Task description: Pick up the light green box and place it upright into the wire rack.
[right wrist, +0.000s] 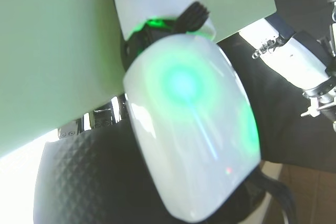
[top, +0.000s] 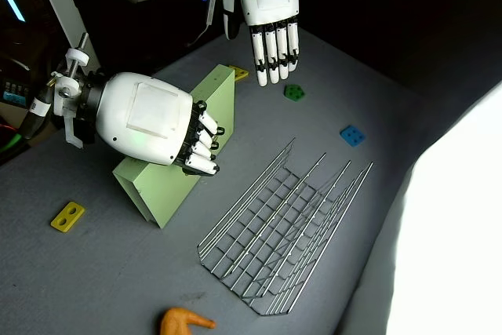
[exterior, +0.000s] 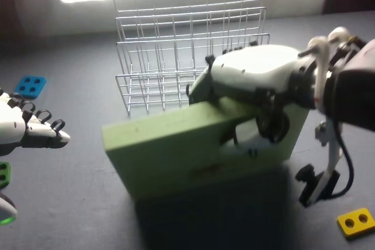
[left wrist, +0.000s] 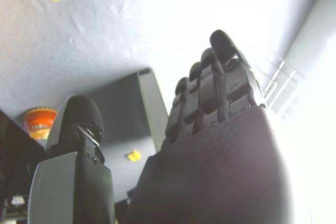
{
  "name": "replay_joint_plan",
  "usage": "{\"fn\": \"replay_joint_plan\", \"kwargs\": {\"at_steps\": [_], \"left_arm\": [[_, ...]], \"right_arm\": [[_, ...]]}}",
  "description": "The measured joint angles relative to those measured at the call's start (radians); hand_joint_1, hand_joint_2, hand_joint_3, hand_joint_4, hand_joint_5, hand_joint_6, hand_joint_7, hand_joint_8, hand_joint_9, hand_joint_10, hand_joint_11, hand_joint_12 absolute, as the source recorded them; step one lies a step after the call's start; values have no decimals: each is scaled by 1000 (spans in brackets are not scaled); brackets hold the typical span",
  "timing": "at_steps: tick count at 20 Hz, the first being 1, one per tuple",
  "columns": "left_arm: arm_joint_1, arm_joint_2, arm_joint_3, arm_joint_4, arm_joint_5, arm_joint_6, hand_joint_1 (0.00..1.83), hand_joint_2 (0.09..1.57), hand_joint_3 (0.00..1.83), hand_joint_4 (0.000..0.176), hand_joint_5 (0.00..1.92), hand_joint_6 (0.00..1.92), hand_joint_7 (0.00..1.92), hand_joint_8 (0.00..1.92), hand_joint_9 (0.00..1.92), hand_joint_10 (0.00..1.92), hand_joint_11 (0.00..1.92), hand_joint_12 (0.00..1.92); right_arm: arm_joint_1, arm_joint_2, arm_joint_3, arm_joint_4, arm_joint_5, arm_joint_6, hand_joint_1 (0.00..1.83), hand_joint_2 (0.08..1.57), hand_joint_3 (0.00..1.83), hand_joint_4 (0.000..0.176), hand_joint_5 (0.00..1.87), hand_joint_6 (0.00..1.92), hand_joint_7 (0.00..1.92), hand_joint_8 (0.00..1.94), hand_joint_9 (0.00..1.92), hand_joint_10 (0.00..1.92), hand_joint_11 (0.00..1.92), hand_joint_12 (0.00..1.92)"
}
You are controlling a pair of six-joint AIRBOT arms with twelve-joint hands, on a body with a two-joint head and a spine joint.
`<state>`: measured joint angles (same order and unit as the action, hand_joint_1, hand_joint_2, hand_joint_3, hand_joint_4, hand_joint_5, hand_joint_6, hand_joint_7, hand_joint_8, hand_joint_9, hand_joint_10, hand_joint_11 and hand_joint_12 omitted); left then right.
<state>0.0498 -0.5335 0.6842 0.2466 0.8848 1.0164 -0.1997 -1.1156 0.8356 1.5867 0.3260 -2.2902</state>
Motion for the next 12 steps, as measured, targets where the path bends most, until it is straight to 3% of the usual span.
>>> {"fn": "replay_joint_plan", "kwargs": {"at_steps": [4,7,12], "left_arm": [[0,0,0,0,0,0,635,1176,0,0,45,3,90,2,131,4,0,650],[0,0,0,-1,-2,0,651,1179,0,0,65,8,89,2,123,0,0,696],[0,0,0,-1,0,0,629,1188,2,0,42,2,90,0,120,1,0,620]], "right_arm": [[87,53,-21,47,-8,-12,1370,1135,2,0,895,994,992,977,824,1426,481,1827],[145,54,-26,221,5,-172,1373,1129,0,0,936,912,1004,968,817,1433,479,1838],[204,56,-22,228,34,-227,1375,1118,0,0,945,918,1031,921,841,1382,451,1836]]}}
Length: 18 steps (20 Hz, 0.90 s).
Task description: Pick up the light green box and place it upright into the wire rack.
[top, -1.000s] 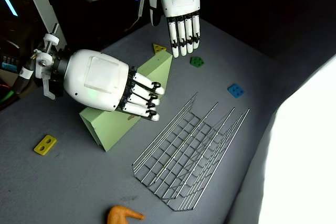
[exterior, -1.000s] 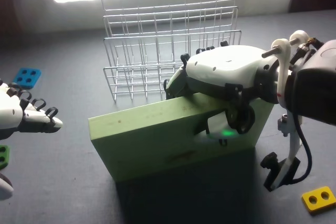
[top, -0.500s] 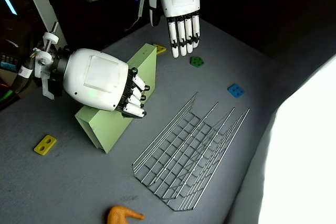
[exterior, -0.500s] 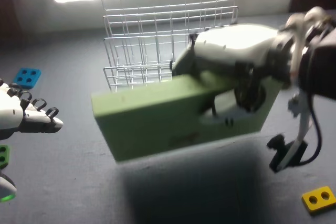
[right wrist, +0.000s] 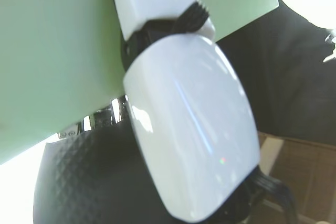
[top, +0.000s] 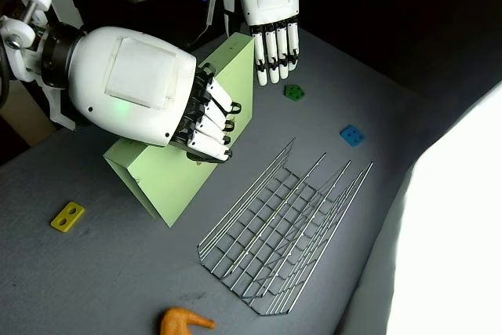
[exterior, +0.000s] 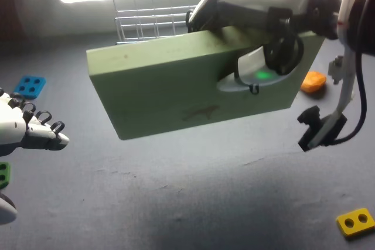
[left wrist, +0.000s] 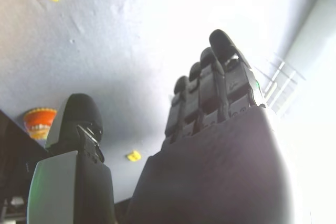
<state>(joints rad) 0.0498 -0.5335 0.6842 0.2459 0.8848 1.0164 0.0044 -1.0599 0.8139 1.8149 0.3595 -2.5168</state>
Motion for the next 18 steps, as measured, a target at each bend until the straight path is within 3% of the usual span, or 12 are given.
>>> {"fn": "replay_joint_plan", "kwargs": {"at_steps": [13,18], "left_arm": [[0,0,0,0,0,0,652,1184,0,0,21,0,68,0,119,0,0,636],[-8,0,-1,-1,2,0,658,1180,0,0,65,12,67,0,91,1,0,667]], "right_arm": [[98,-34,128,-2,5,-10,1369,1141,1,0,858,1020,991,989,826,1443,553,1795],[98,-64,151,-109,-28,58,1370,1140,0,0,879,1007,988,977,825,1435,529,1780]]}}
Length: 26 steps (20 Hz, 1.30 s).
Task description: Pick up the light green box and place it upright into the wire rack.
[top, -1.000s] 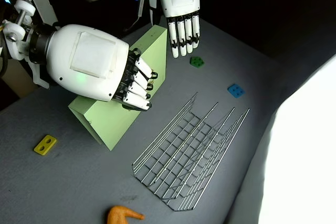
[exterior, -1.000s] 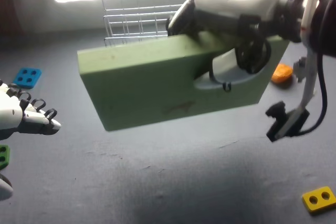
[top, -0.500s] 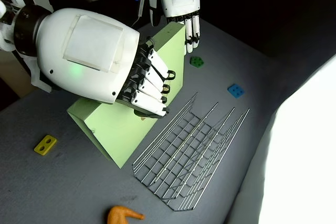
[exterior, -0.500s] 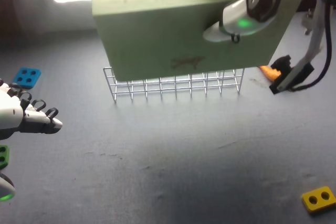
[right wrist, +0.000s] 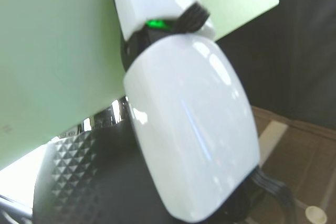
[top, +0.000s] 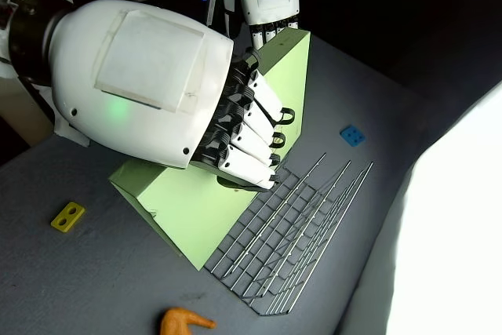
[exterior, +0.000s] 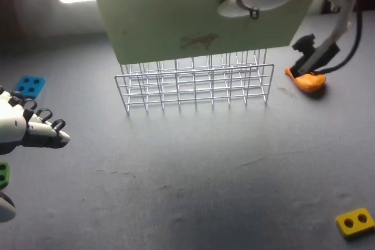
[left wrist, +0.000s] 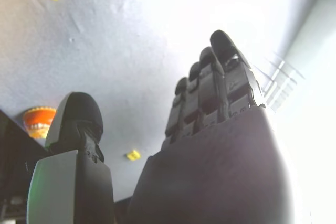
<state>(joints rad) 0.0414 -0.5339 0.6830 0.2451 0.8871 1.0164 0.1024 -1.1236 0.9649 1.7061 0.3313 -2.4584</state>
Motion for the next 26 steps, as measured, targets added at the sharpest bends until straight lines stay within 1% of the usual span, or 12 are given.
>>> {"fn": "replay_joint_plan", "kwargs": {"at_steps": [4,5,6,9,10,12,16,17,19,21,24,26], "left_arm": [[-5,0,-1,2,0,0,658,1179,0,0,66,11,66,0,91,1,0,671],[-5,0,-1,2,-1,0,647,1186,1,0,38,3,72,1,116,8,0,649],[-5,0,-1,1,1,0,641,1186,1,0,44,4,71,0,111,4,0,676],[-5,-1,-1,1,2,0,624,1190,2,0,56,8,70,4,107,3,0,681],[-5,-5,0,2,3,0,632,1185,0,0,51,4,77,4,112,4,0,646],[-5,-12,-1,1,-1,0,663,1192,2,0,45,1,90,3,115,3,0,592],[-5,-12,1,2,-2,0,664,1190,1,0,49,2,91,2,122,4,0,601],[-5,-12,2,1,-1,0,651,1207,6,0,45,0,83,0,109,1,0,583],[-5,-12,2,2,0,0,626,1224,10,0,45,0,65,0,89,2,0,526],[-5,-12,2,0,-1,0,625,1230,11,0,45,0,65,2,87,1,0,520],[-5,-12,2,1,-1,0,611,1233,10,0,25,0,48,0,78,0,0,509],[-5,-12,2,1,0,0,606,1233,9,0,22,0,48,0,75,0,0,507]], "right_arm": [[-13,-41,34,-89,-24,103,1370,1139,0,0,880,1006,988,977,826,1435,530,1775],[-20,-53,46,-92,-26,112,1370,1139,0,0,863,1037,995,968,834,1427,547,1783],[-31,-66,64,-93,-26,129,1366,1151,3,0,839,1048,965,1028,814,1462,535,1799],[-50,-91,97,-105,-11,183,1368,1144,0,0,862,1059,980,973,825,1435,541,1785],[-50,-96,103,-115,-5,196,1366,1149,1,0,841,1062,970,999,821,1454,529,1814],[-52,-110,117,-138,6,227,1369,1142,0,0,862,1026,991,972,826,1443,528,1810],[-74,-129,137,-151,10,247,1369,1143,1,0,866,1015,982,989,821,1452,524,1822],[-81,-132,143,-177,12,282,1368,1144,1,0,871,999,978,1002,815,1460,520,1821],[-81,-134,145,-199,14,291,1371,1138,0,0,873,994,1000,968,831,1435,544,1779],[-81,-134,150,-203,14,294,1370,1137,0,0,879,985,1002,958,831,1440,536,1775],[-81,-141,161,-208,17,294,1366,1154,2,0,816,1061,982,999,810,1472,516,1808],[-90,-143,164,-208,16,296,1366,1156,2,0,810,1069,979,1005,807,1476,513,1812]]}}
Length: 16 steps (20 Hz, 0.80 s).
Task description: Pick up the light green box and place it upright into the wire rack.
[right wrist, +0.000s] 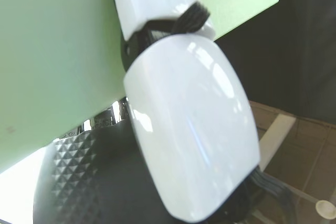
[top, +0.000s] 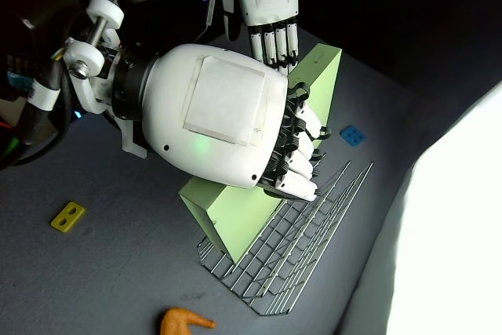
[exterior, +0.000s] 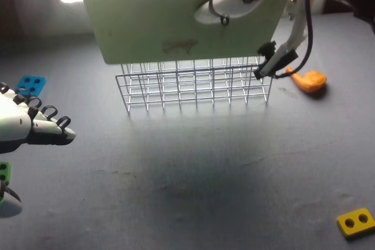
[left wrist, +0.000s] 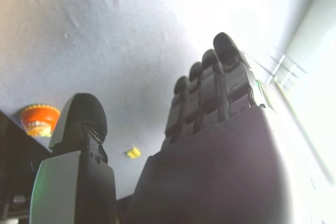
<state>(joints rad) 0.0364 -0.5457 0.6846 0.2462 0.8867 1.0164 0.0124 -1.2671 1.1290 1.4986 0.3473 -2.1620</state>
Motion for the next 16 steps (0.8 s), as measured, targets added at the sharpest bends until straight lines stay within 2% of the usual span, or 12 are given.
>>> {"fn": "replay_joint_plan", "kwargs": {"at_steps": [7,8,11,16], "left_arm": [[0,-1,1,0,0,0,603,1234,8,0,22,0,48,0,74,0,0,504],[0,-1,1,0,0,0,599,1237,5,0,40,4,71,3,92,4,0,564],[0,-1,1,0,0,0,599,1237,4,0,40,3,72,3,93,4,0,571],[0,-8,3,0,-1,0,612,1236,3,0,55,8,90,7,108,9,0,586]], "right_arm": [[-13,-5,8,-4,0,1,1366,1157,1,0,808,1072,977,1008,805,1478,511,1813],[-16,-7,10,-11,0,2,1363,1164,1,0,818,1049,951,1048,788,1510,510,1824],[-31,-7,11,-11,-4,3,1363,1165,1,0,818,1050,947,1054,785,1514,506,1826],[-39,-7,16,-19,0,4,1366,1155,0,0,843,1013,974,1019,798,1494,524,1821]]}}
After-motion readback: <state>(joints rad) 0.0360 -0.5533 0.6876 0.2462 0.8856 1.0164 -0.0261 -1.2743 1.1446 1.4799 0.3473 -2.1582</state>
